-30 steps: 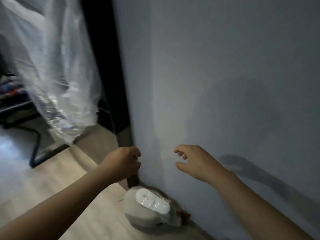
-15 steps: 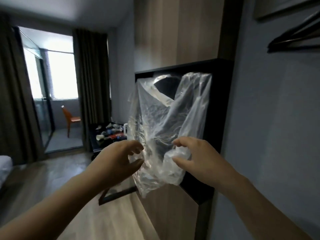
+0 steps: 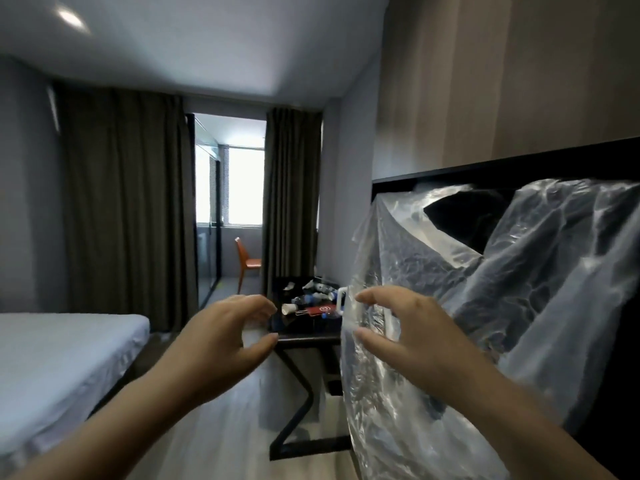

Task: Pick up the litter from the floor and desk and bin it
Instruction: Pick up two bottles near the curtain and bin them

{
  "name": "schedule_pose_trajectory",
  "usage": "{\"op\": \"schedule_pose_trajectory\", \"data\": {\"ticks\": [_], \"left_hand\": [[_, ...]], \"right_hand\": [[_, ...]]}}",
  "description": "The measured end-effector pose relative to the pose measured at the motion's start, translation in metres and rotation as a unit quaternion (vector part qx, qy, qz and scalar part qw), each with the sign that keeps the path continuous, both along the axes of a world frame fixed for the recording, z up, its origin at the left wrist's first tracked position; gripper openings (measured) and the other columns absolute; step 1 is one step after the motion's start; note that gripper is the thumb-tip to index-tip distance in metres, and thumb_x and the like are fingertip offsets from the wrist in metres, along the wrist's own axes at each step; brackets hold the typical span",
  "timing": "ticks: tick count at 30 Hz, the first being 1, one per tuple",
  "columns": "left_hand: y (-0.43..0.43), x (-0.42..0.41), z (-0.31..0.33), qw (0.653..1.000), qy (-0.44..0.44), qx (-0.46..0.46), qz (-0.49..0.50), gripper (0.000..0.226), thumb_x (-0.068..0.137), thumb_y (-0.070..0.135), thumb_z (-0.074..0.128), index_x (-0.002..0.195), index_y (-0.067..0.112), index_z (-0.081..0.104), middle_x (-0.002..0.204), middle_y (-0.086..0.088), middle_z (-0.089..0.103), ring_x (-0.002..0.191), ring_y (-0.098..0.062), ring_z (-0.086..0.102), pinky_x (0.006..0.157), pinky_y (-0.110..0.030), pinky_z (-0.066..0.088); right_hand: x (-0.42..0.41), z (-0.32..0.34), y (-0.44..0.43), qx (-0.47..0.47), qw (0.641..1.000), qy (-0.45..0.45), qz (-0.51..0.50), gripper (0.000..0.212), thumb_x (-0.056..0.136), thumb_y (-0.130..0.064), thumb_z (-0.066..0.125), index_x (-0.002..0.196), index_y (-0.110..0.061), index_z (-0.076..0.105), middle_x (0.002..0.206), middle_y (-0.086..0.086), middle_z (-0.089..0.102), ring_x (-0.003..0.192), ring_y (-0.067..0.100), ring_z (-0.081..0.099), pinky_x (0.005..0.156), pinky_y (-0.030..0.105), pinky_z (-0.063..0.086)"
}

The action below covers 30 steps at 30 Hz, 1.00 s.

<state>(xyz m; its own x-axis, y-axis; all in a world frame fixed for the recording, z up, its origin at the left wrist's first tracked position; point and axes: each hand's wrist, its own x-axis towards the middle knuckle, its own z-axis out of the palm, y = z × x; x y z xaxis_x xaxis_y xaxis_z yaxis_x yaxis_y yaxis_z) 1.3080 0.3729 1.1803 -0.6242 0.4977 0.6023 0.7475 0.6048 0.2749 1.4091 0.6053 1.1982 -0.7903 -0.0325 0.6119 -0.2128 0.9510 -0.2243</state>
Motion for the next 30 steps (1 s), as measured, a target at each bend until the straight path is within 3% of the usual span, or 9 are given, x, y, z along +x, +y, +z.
{"op": "schedule_pose_trajectory", "data": {"ticks": [5, 12, 17, 24, 30], "left_hand": [[0.007, -0.054, -0.002, 0.998, -0.001, -0.006, 0.067, 0.033, 0.082, 0.037, 0.066, 0.114, 0.028, 0.062, 0.107, 0.017, 0.061, 0.099, 0.0, 0.057, 0.088, -0.025, 0.05], [-0.004, -0.139, -0.01, 0.992, -0.013, -0.011, 0.124, 0.035, 0.083, 0.036, 0.066, 0.116, 0.026, 0.062, 0.113, 0.014, 0.063, 0.103, -0.002, 0.058, 0.089, -0.022, 0.048], [-0.023, -0.221, -0.016, 0.99, -0.016, -0.008, 0.141, 0.036, 0.083, 0.037, 0.067, 0.118, 0.027, 0.061, 0.113, 0.014, 0.063, 0.099, -0.001, 0.058, 0.087, -0.019, 0.049], [-0.065, -0.371, -0.005, 0.987, -0.015, -0.017, 0.159, 0.038, 0.085, 0.04, 0.064, 0.121, 0.03, 0.057, 0.112, 0.017, 0.061, 0.099, -0.003, 0.057, 0.087, -0.019, 0.05], [-0.073, -0.496, -0.006, 0.987, -0.026, -0.026, 0.159, 0.039, 0.085, 0.04, 0.064, 0.122, 0.03, 0.056, 0.113, 0.016, 0.061, 0.101, -0.002, 0.057, 0.088, -0.02, 0.05]], "right_hand": [[-0.082, 0.003, 0.017, 0.008, 0.999, 0.007, 0.041, 0.035, 0.086, -0.036, 0.066, 0.119, -0.029, 0.061, 0.11, -0.016, 0.06, 0.101, -0.002, 0.054, 0.081, -0.001, 0.034], [-0.195, -0.007, 0.014, -0.004, 0.995, -0.008, 0.097, 0.034, 0.085, -0.037, 0.066, 0.118, -0.028, 0.06, 0.106, -0.015, 0.061, 0.1, 0.002, 0.056, 0.086, 0.018, 0.045], [-0.287, -0.012, -0.005, -0.01, 0.993, 0.0, 0.116, 0.037, 0.085, -0.041, 0.066, 0.119, -0.029, 0.059, 0.106, -0.017, 0.06, 0.1, 0.001, 0.056, 0.087, 0.024, 0.049], [-0.436, -0.007, -0.045, -0.006, 0.994, 0.007, 0.11, 0.037, 0.085, -0.04, 0.063, 0.12, -0.031, 0.059, 0.106, -0.023, 0.056, 0.101, -0.006, 0.049, 0.086, 0.007, 0.037], [-0.56, -0.009, -0.052, -0.004, 0.995, -0.011, 0.099, 0.038, 0.086, -0.042, 0.062, 0.123, -0.034, 0.057, 0.11, -0.025, 0.055, 0.107, -0.008, 0.048, 0.087, 0.006, 0.034]]}}
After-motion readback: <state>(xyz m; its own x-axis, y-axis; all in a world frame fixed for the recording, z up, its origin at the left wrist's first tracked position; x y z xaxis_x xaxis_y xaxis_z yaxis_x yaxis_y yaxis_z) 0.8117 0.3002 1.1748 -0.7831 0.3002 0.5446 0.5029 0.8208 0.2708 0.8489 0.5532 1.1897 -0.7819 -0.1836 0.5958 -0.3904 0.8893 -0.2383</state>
